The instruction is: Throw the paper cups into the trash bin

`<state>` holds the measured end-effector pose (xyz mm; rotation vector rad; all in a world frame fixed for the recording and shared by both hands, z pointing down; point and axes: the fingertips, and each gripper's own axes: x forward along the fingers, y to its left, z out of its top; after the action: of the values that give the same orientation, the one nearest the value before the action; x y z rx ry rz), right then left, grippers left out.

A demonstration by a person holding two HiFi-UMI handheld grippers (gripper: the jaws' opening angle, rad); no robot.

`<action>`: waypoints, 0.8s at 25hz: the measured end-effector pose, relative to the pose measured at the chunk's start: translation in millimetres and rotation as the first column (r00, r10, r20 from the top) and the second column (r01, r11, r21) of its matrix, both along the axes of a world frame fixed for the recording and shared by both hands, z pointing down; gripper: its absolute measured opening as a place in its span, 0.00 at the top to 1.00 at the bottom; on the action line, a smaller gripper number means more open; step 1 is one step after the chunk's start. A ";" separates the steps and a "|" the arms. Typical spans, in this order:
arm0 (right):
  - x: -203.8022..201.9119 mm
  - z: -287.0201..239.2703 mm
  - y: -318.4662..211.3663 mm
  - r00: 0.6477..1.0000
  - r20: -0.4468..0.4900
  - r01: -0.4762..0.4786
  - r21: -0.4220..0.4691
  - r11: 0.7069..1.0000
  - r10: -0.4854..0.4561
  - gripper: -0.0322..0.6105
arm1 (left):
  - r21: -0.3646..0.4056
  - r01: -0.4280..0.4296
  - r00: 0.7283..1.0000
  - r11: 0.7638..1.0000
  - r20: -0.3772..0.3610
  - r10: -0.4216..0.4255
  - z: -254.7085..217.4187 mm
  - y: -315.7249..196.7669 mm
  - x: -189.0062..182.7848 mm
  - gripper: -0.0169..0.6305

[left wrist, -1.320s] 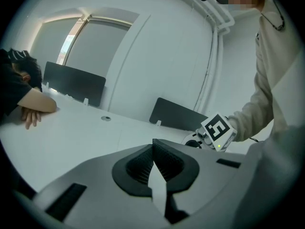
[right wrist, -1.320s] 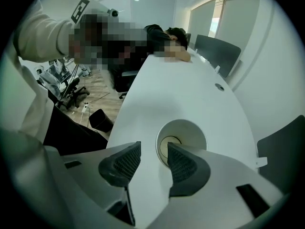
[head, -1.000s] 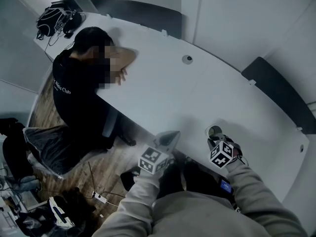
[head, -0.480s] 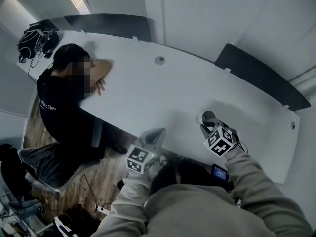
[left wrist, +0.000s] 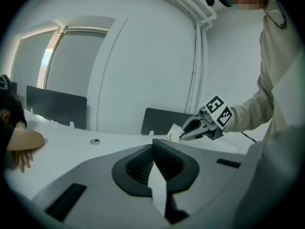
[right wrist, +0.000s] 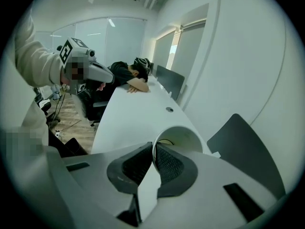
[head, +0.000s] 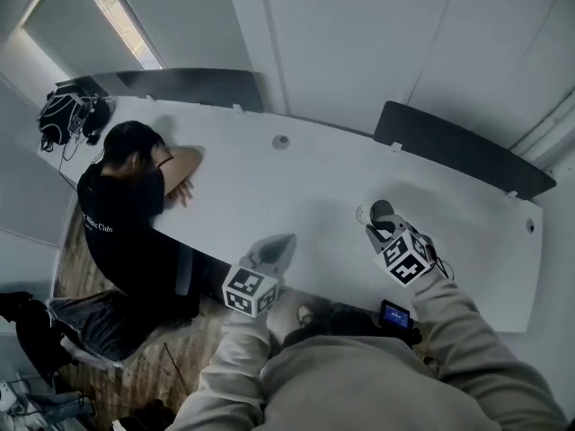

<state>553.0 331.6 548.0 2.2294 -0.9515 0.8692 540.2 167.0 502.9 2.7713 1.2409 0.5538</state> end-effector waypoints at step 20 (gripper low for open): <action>40.6 -77.7 18.1 0.994 -0.108 -0.022 0.131 0.991 0.036 0.89 | -0.042 -0.037 0.993 0.998 -0.116 0.032 -73.3 17.1 26.3 0.99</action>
<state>593.5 349.7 470.3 2.3801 -0.9501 0.7068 566.6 184.2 429.6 2.7852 1.3087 0.3683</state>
